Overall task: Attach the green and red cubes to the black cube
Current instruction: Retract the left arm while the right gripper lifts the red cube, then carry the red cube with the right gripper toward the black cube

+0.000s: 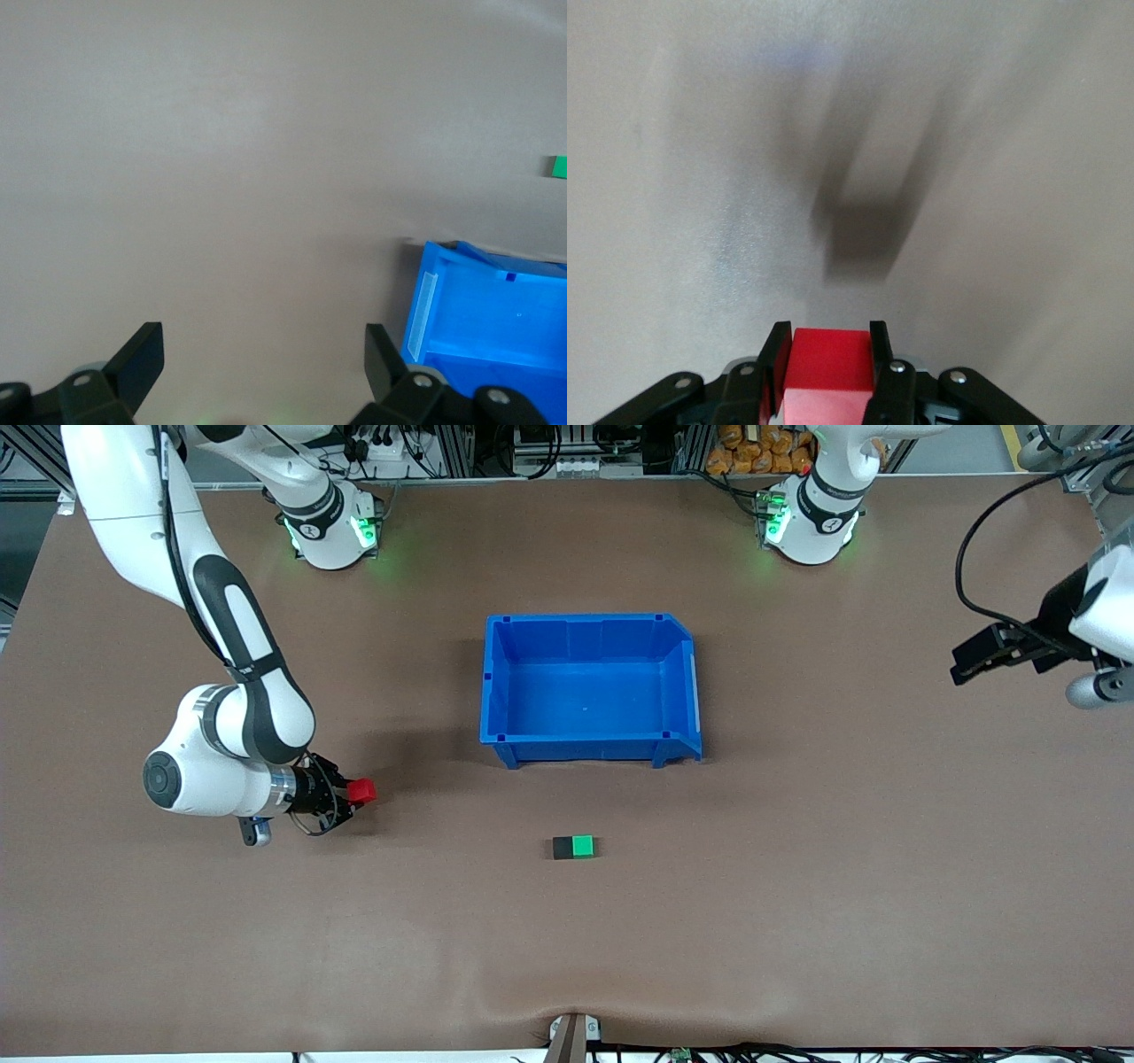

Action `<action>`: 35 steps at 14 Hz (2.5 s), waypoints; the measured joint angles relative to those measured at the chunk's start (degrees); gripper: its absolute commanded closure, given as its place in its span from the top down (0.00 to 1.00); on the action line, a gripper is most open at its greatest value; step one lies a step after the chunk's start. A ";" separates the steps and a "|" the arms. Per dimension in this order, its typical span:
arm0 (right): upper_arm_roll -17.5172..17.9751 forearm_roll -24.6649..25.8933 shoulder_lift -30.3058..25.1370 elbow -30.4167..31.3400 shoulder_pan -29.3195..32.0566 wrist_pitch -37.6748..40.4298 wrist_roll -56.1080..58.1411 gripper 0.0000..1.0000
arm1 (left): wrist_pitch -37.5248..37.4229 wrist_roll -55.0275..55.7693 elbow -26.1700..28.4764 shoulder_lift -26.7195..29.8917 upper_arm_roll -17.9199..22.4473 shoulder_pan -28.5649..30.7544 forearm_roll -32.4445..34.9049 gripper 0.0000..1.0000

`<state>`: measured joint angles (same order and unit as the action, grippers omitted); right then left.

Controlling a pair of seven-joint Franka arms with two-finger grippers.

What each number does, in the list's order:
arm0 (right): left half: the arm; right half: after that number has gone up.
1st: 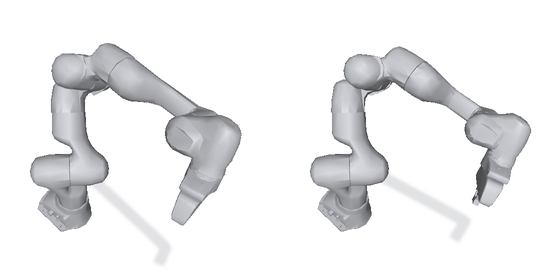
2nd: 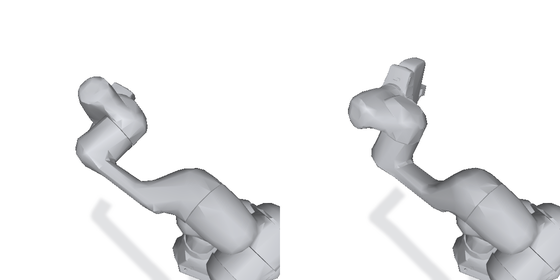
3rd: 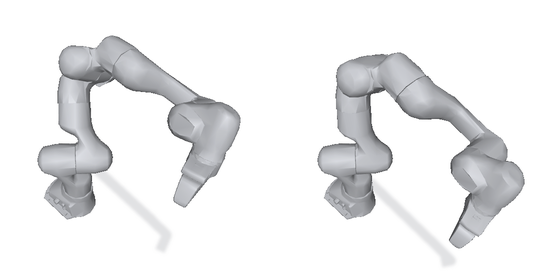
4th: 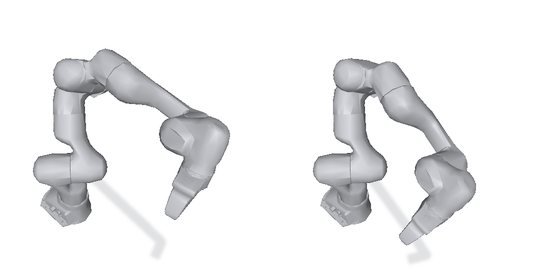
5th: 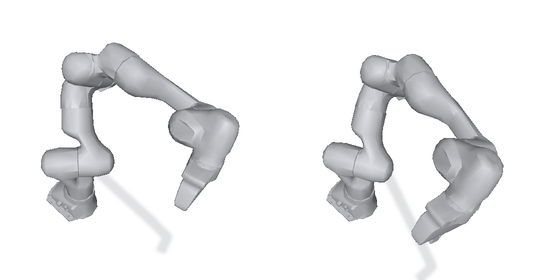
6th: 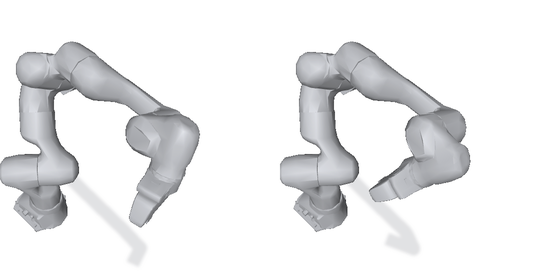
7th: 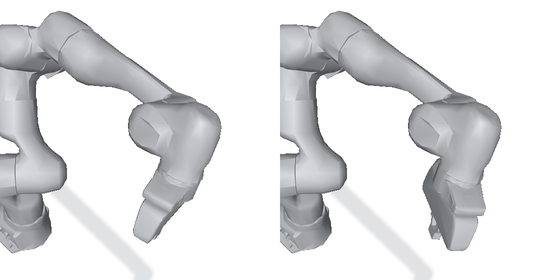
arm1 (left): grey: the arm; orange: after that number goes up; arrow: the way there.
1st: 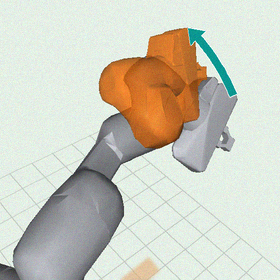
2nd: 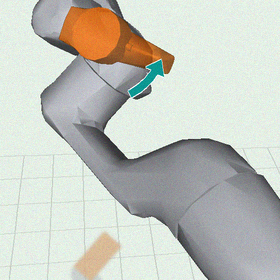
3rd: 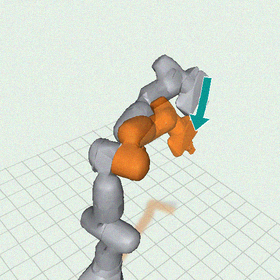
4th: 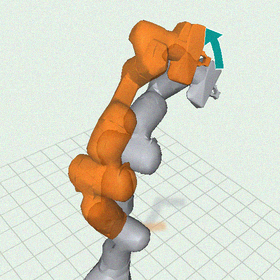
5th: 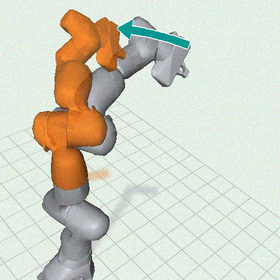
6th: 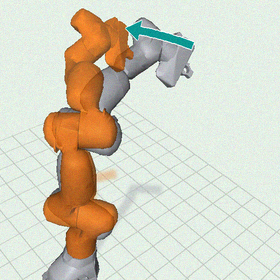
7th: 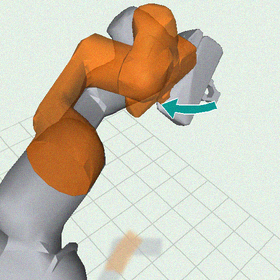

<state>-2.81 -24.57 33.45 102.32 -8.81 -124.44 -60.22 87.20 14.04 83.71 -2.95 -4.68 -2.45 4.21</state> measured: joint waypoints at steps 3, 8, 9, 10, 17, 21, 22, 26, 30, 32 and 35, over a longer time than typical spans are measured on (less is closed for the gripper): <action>0.08 -0.03 0.92 -0.89 -1.82 -2.19 -4.08 0.00 | 0.39 -0.50 4.10 3.93 -0.03 -0.34 -0.19 1.00; 0.10 -0.13 3.21 -3.90 -4.46 -3.06 -9.32 0.00 | 0.14 -4.39 4.88 5.13 -0.17 -0.38 -1.98 1.00; 0.10 -0.32 3.47 -4.20 -4.53 -3.13 -9.47 0.00 | 0.12 -4.80 4.88 5.31 -0.14 -0.36 -2.16 1.00; 0.10 -0.54 3.61 -4.37 -4.54 -3.24 -9.71 0.00 | 0.12 -4.93 4.88 5.50 -0.13 -0.36 -2.23 1.00; 0.13 -0.96 4.75 -6.14 -6.26 -3.61 -15.31 0.00 | -0.52 -4.99 4.88 5.86 -0.16 -0.37 -2.33 1.00; 0.13 -1.00 6.06 -7.95 -7.53 -3.74 -18.45 0.00 | -0.68 -4.99 4.89 5.86 -0.17 -0.39 -2.33 1.00; 0.13 -1.01 6.33 -8.38 -7.85 -3.90 -19.21 0.00 | -0.74 -4.99 4.89 5.86 -0.17 -0.39 -2.33 1.00; 0.14 -1.02 7.30 -9.85 -9.02 -4.76 -21.77 0.00 | -0.76 -4.99 4.89 6.01 -0.17 -0.39 -2.33 1.00; 0.14 -1.06 8.35 -10.86 -9.47 -5.45 -23.02 0.00 | -0.84 -4.99 4.90 6.49 -0.15 -0.37 -2.33 1.00; 0.15 -1.07 8.72 -11.50 -9.77 -5.51 -23.89 0.00 | -0.88 -4.99 4.90 6.60 -0.15 -0.37 -2.33 1.00; 0.16 -1.08 9.26 -12.00 -10.91 -6.64 -25.40 0.00 | -0.97 -4.99 4.91 6.65 -0.15 -0.37 -2.33 1.00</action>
<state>-2.65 -25.65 42.71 90.32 -19.73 -131.08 -85.62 86.22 9.05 88.62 3.70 -4.83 -2.82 1.87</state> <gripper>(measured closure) 0.599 0.000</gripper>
